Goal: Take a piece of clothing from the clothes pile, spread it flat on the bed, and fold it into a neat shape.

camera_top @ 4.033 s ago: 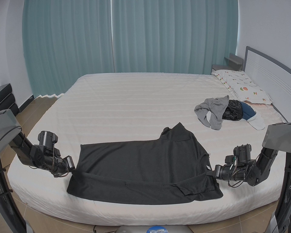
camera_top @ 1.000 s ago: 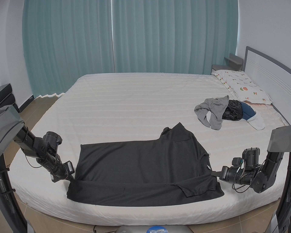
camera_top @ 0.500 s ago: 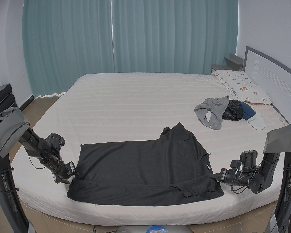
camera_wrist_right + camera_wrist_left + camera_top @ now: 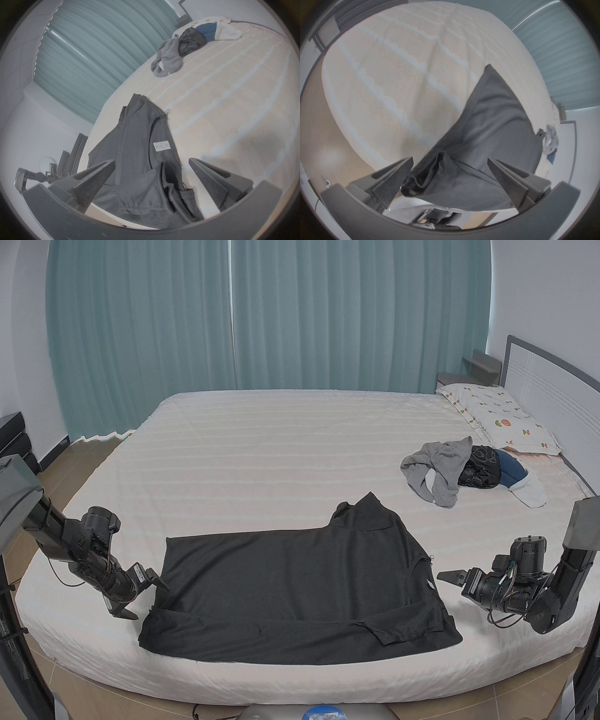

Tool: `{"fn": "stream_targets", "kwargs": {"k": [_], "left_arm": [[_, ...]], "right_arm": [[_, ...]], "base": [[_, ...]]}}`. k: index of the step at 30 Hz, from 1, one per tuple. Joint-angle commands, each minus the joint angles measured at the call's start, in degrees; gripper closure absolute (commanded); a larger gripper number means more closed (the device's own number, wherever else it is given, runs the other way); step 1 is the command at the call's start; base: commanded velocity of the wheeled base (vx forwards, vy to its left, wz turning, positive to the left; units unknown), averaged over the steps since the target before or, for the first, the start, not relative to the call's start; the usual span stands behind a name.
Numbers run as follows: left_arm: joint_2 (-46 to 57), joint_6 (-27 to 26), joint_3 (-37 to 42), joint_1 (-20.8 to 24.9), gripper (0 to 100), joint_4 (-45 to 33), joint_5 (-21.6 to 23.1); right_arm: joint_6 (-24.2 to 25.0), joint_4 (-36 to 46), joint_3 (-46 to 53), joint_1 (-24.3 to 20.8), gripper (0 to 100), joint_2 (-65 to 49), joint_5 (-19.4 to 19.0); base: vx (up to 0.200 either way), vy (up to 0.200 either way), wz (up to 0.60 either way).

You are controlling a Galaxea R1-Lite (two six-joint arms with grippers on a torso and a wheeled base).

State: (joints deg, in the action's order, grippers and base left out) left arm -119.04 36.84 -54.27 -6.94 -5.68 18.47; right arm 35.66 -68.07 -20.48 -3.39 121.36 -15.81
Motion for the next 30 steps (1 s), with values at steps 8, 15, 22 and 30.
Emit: {"fn": "stream_targets", "kwargs": {"k": [8,15,22,30], "left_arm": [[2.94,2.18,3.56,-4.49,0,1.2,6.49],[2.41,2.27,3.82,-4.67,0,1.99,6.49],[2.59,2.36,4.17,-4.67,0,1.99,6.49],[3.2,2.27,4.97,-4.58,0,3.22,6.67]], "right_arm": [[9.17,-0.75,1.14,-0.39,0,-2.79,2.63],[9.25,-0.75,1.76,-1.53,0,-2.79,2.63],[9.52,-0.75,1.94,-1.71,0,-2.88,2.54],[9.61,-0.75,1.94,-2.32,0,-3.14,2.54]], "base": [[0.0,0.05,0.0],[0.0,0.114,0.0],[0.0,0.0,0.0],[0.075,0.0,0.0]]}}
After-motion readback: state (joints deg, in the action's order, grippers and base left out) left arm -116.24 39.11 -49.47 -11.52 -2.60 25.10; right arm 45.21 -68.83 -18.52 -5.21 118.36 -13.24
